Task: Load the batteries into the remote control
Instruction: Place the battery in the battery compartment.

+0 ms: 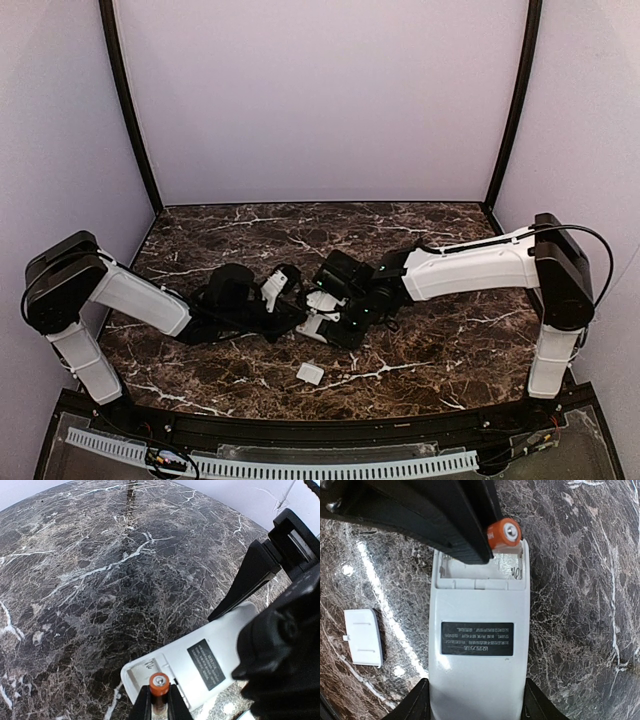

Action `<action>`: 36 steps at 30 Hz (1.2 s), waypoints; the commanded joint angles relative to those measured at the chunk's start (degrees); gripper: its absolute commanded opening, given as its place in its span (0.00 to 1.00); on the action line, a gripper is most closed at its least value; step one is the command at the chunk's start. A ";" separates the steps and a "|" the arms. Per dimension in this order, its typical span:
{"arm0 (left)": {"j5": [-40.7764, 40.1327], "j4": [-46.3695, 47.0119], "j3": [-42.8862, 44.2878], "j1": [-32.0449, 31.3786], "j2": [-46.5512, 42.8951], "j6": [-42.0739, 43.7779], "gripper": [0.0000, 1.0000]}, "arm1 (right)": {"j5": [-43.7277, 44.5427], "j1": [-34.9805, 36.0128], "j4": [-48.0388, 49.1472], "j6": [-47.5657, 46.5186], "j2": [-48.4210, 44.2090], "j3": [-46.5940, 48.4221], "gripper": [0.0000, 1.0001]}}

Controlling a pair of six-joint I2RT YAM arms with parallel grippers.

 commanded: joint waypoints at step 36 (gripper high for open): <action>-2.93 -4.95 1.23 -0.30 3.56 4.07 0.12 | 4.80 2.26 -0.32 -3.97 -2.51 1.27 0.00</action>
